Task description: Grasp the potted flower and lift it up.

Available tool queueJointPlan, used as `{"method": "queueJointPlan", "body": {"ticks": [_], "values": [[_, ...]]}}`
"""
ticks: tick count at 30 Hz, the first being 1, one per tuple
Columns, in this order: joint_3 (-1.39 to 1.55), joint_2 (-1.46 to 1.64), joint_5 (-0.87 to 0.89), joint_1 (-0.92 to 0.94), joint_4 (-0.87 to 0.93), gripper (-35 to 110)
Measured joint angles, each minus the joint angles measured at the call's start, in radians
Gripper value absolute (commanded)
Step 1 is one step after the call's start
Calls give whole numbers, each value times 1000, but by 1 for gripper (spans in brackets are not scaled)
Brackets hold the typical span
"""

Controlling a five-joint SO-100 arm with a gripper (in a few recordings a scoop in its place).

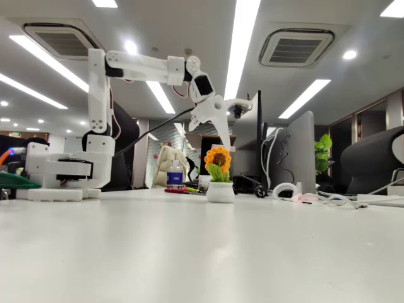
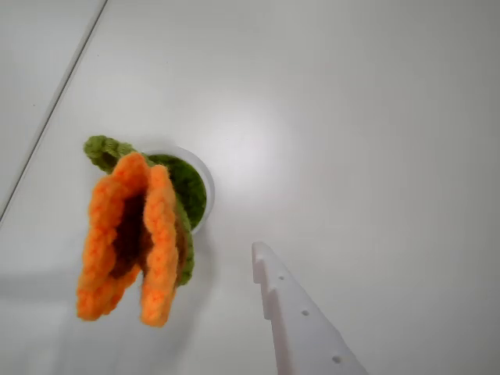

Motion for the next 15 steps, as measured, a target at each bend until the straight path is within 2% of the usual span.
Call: {"method": "queueJointPlan", "body": {"ticks": [15], "values": [[0,-52,17,-25,-43,86]]}}
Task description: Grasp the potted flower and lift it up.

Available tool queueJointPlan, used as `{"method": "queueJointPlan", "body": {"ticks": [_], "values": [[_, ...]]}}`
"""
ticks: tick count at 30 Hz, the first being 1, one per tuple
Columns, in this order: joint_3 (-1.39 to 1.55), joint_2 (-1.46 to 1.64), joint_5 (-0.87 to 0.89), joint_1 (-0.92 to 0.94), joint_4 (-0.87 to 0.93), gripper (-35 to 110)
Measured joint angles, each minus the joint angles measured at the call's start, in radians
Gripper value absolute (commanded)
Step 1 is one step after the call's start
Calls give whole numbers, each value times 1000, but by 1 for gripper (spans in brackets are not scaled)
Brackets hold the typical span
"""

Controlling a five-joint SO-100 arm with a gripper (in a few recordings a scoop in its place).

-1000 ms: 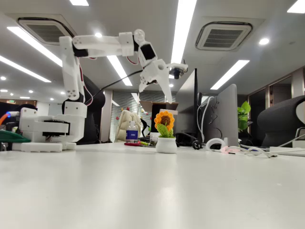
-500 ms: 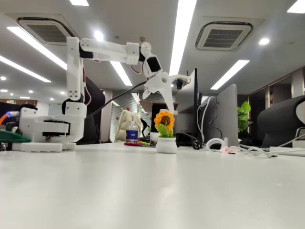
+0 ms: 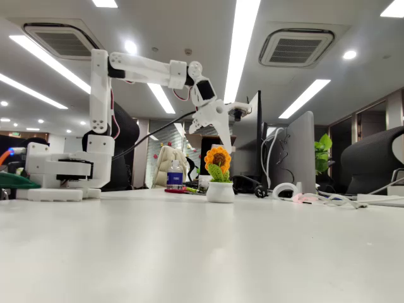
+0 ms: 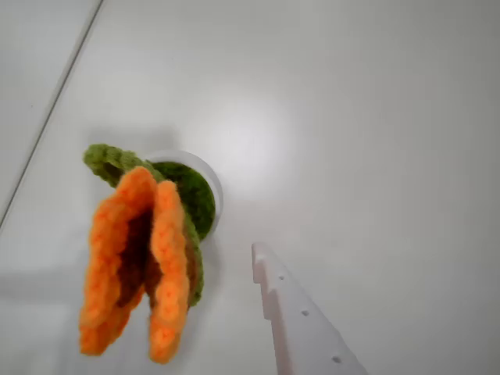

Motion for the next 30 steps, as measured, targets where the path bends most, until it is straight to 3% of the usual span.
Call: {"method": "queueJointPlan", "body": {"ticks": [30], "values": [[15,-78,0,25,-63,86]]}}
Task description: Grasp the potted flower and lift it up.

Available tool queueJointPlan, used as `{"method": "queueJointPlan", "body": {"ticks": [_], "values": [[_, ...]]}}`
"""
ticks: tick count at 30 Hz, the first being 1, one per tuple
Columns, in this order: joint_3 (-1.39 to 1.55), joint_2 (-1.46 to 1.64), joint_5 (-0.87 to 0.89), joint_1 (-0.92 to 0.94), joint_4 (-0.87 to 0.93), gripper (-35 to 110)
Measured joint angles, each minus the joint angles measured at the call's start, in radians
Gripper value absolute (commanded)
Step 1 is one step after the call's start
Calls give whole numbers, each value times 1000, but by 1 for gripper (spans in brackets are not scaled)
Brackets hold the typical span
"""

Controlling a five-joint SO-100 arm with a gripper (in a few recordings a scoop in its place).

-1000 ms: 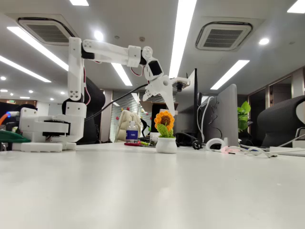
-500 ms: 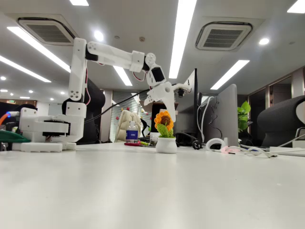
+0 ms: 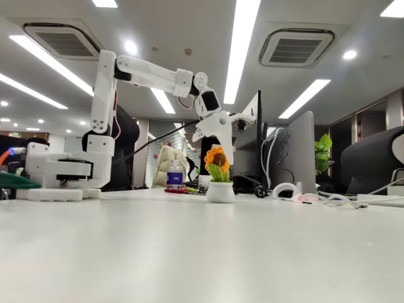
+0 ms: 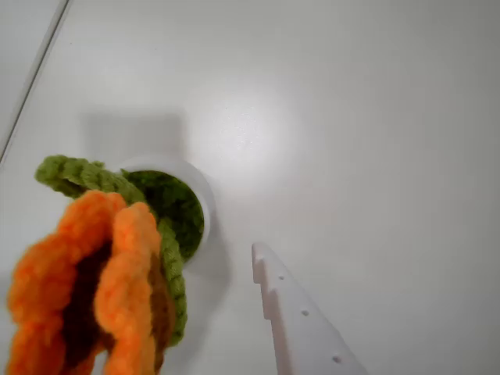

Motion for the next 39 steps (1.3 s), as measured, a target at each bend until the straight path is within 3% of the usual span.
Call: {"method": "queueJointPlan", "body": {"ticks": [39], "values": [[72,0,0,-31,-17,86]]}}
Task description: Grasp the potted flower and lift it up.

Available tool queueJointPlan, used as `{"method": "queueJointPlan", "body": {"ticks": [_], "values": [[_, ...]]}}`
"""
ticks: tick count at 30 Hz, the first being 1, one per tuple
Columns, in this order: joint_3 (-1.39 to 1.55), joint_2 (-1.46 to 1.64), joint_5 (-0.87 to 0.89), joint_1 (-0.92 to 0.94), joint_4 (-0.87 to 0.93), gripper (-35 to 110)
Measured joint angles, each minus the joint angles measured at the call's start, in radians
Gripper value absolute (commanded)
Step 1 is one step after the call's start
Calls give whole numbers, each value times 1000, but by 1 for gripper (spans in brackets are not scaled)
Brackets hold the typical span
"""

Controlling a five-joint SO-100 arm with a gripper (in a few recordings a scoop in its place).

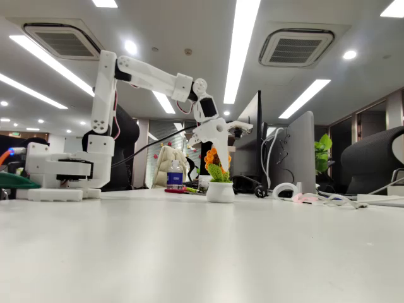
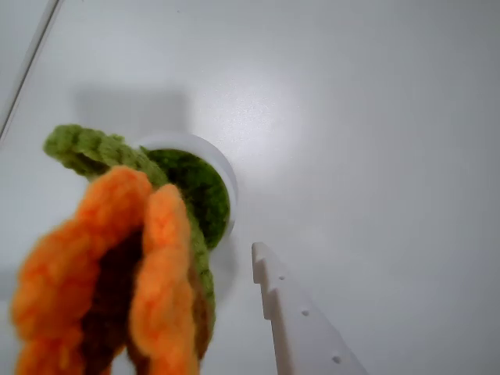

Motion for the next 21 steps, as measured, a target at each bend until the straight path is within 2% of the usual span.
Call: {"method": "queueJointPlan", "body": {"ticks": [11,16,19,20,21], "values": [[0,0,2,-3,0,86],[0,0,2,-3,0,80],[0,0,2,-3,0,74],[0,0,2,-3,0,69],[0,0,2,-3,0,55]]}}
